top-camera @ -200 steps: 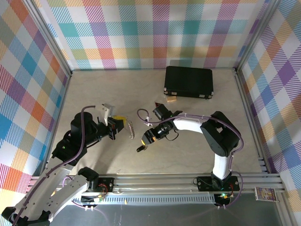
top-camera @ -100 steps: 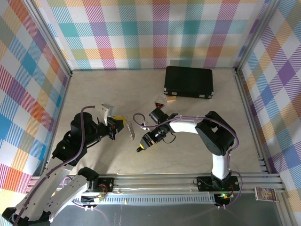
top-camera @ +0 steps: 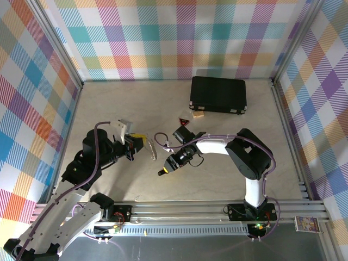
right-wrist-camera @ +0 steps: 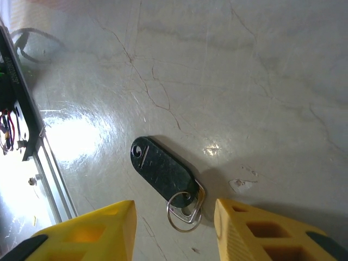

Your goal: Put the keys on the keyring

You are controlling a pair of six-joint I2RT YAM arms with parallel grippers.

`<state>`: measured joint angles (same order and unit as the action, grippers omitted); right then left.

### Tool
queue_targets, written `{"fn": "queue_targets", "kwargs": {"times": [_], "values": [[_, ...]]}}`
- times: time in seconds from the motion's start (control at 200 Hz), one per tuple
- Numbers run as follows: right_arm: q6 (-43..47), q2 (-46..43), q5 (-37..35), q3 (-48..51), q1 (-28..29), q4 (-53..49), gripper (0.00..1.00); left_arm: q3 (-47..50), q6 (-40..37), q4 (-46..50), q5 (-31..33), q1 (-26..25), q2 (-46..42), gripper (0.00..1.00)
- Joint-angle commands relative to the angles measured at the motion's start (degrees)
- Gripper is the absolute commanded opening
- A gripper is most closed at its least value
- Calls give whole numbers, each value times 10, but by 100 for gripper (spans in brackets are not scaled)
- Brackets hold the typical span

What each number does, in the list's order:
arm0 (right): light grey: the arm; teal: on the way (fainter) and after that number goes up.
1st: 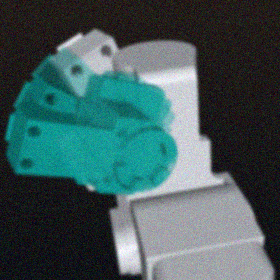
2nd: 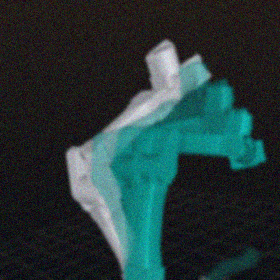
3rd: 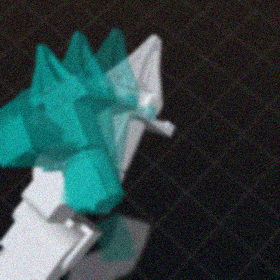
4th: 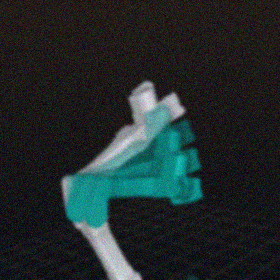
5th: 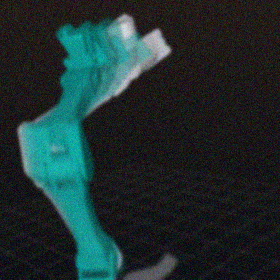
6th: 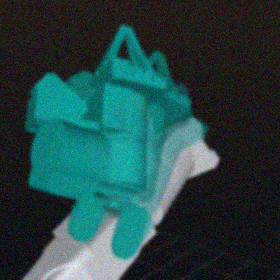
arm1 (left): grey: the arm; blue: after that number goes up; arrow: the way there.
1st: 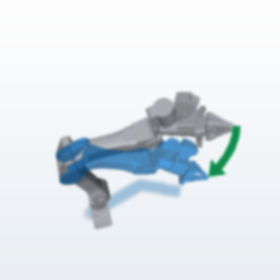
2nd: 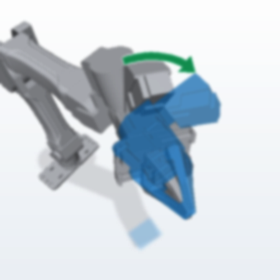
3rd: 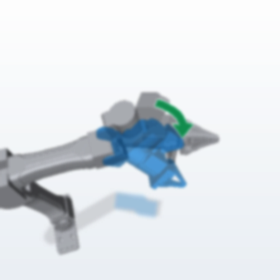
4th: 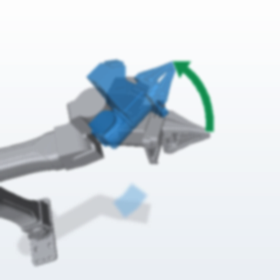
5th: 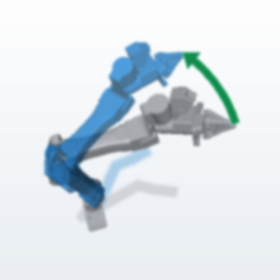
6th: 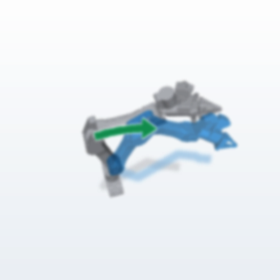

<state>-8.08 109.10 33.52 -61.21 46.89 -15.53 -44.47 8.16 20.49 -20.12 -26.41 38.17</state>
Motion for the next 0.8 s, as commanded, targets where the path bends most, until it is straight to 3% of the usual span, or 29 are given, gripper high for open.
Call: {"fn": "queue_targets", "kwargs": {"times": [0.0, 0.65, 0.795], "values": [[18, -9, -4, 17, 3, 7, 45, 5, 7, -34, -12, 10, -2, 0], [177, -114, -77, 69, 28, 28, 49, -3, 11, -3, -22, 23, -30, 0], [216, -127, -64, 97, 35, 71, 52, -10, 14, 5, -25, 24, -39, 0]]}}
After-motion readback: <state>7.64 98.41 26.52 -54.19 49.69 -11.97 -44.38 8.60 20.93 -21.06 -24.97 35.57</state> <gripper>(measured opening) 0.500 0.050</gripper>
